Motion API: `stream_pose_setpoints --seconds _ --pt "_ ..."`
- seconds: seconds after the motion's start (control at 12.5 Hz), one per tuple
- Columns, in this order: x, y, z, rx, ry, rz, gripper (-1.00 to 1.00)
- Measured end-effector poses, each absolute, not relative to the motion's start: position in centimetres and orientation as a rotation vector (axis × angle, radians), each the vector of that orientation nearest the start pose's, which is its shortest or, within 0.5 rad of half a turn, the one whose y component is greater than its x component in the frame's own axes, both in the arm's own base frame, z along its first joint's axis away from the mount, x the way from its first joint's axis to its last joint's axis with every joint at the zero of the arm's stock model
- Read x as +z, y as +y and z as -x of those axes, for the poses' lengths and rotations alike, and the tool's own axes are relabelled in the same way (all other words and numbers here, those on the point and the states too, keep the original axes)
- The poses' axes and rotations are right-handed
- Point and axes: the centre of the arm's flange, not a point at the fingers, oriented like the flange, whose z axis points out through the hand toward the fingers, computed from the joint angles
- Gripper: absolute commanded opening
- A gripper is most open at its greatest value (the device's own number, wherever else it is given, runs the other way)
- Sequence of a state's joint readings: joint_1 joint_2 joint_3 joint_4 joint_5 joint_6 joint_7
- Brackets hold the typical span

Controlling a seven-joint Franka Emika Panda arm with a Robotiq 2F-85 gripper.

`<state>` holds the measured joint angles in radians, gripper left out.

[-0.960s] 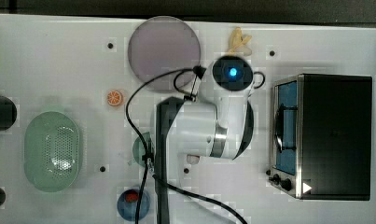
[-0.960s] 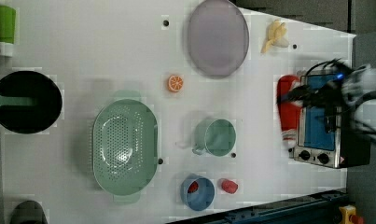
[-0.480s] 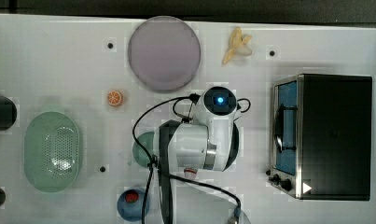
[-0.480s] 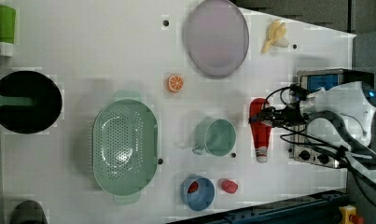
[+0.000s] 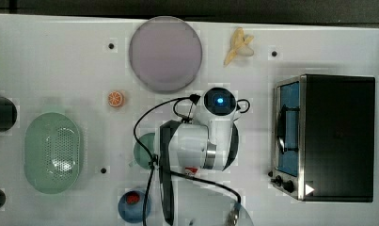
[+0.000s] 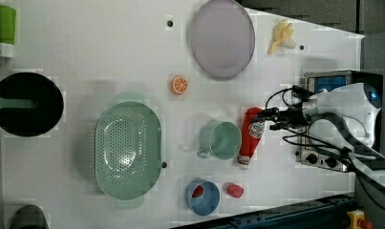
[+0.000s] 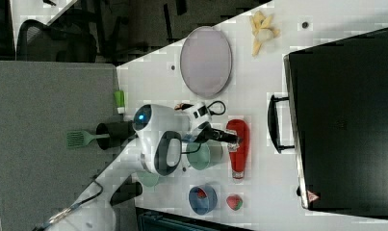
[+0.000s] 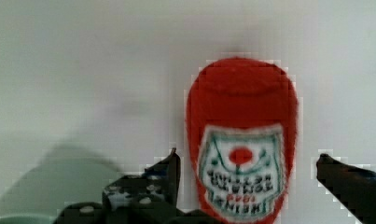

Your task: Pick ketchup from plate and place it on table.

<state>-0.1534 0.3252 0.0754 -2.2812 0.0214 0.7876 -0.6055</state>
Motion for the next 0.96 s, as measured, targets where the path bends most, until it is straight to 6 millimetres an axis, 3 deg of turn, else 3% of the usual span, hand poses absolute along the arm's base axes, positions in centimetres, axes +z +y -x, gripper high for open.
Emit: stream_pose_setpoints --seconds 0.16,0.24,0.48,0.64,0.72,0.88,0.96 --pt "24.6 -3.7 -51.3 0.373 0.524 3.059 1.0" --pt "28.6 -3.7 -52.5 0.311 0.589 3.058 1.0" --pt "43.5 -3.1 -54.8 0.061 0.821 3.029 1.0" --pt "53.3 -2.5 -54.4 -0.052 1.001 2.963 1.0" --pt "57.1 -2.2 -53.3 -0.068 1.09 2.931 1.0" --pt "62.7 -1.8 -51.5 -0.165 1.185 2.869 1.0" --pt "64.0 -1.7 -51.2 -0.199 1.208 2.849 1.0"
